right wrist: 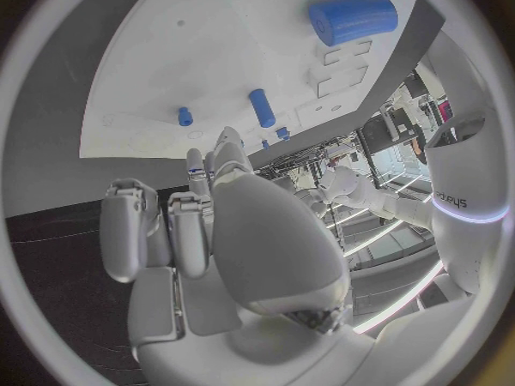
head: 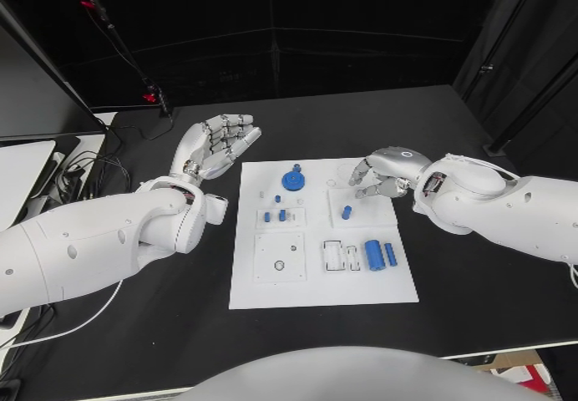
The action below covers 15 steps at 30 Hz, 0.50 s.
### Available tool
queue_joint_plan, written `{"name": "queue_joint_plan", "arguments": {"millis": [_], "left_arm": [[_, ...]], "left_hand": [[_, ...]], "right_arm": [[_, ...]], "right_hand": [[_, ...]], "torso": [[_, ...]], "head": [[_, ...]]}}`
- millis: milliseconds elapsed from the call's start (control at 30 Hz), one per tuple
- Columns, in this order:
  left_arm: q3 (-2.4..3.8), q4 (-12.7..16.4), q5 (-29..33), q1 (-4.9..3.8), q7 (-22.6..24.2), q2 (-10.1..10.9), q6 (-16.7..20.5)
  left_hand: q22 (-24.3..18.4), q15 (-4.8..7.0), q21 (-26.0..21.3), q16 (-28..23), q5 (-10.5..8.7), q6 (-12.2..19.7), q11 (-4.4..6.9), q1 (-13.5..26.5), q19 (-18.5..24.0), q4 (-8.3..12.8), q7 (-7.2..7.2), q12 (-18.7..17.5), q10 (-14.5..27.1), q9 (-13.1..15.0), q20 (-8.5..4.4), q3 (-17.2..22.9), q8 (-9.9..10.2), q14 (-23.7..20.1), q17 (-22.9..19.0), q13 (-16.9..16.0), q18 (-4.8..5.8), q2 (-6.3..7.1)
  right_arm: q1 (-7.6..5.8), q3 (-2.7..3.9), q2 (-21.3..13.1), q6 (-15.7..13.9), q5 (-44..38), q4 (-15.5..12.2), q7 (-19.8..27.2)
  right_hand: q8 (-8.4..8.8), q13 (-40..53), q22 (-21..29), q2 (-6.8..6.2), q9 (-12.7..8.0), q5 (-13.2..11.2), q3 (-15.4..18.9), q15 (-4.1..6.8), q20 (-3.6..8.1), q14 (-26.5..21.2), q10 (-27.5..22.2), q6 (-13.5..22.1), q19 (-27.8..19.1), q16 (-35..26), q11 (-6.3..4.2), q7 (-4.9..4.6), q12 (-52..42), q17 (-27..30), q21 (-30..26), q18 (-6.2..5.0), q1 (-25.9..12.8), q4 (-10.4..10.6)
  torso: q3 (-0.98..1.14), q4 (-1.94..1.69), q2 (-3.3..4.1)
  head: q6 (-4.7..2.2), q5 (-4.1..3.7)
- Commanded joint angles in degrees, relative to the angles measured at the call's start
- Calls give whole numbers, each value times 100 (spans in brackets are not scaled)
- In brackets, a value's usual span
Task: Assemble the parts on the task board
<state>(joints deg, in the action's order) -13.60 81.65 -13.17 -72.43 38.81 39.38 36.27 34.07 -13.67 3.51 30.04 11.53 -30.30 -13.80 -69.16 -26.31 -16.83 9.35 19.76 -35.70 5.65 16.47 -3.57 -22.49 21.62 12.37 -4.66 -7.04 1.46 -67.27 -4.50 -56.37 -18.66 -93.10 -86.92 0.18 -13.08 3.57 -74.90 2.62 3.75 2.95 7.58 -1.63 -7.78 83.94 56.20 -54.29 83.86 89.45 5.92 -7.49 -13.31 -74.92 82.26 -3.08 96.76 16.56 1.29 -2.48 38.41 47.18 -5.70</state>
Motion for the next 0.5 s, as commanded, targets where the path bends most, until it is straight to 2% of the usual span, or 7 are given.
{"name": "queue_joint_plan", "arguments": {"millis": [33,267,367,500], "left_arm": [[5,11,110,-6,673,-4,-109],[5,14,111,-4,644,-8,-125],[5,13,111,-4,628,-4,-127],[5,16,112,-4,606,1,-131]], "left_hand": [[-18,7,15,41,38,53,1,-47,-45,4,672,46,40,10,17,-35,-49,-53,-18,-10,63,-27],[-63,7,19,142,71,123,0,-87,-81,5,673,184,94,16,16,-51,-194,-88,-76,-5,62,-91],[-64,7,26,188,89,154,0,-104,-115,7,674,244,116,16,16,-62,-255,-101,-103,-2,61,-128],[-45,9,36,229,106,181,-1,-119,-166,8,675,292,138,16,16,-73,-305,-106,-125,3,57,-159]], "right_arm": [[-3,3,30,133,-424,21,-356],[1,3,107,229,-541,89,-578],[9,3,160,310,-590,130,-667],[20,3,211,434,-629,163,-831]], "right_hand": [[39,-6,-1190,-36,2,-26,-47,36,30,570,-2,-39,171,-19,-46,-22,39,-1349,5,95,-21,-2],[96,-5,-1188,-49,0,-25,-101,57,53,571,-43,-57,169,-17,-66,-14,113,-1353,0,95,6,-10],[151,-4,-1187,-53,-4,-25,-161,67,66,573,-63,-42,167,-14,-74,6,160,-1361,-3,95,50,-16],[176,-3,-1182,-61,-5,-25,-182,71,72,573,-68,-33,160,-14,-78,15,178,-1360,-16,92,55,-12]], "torso": [[2,-3,1],[0,-2,3],[-2,4,-1],[3,-2,3]], "head": [[-4,-1],[10,9],[57,38],[57,49]]}}
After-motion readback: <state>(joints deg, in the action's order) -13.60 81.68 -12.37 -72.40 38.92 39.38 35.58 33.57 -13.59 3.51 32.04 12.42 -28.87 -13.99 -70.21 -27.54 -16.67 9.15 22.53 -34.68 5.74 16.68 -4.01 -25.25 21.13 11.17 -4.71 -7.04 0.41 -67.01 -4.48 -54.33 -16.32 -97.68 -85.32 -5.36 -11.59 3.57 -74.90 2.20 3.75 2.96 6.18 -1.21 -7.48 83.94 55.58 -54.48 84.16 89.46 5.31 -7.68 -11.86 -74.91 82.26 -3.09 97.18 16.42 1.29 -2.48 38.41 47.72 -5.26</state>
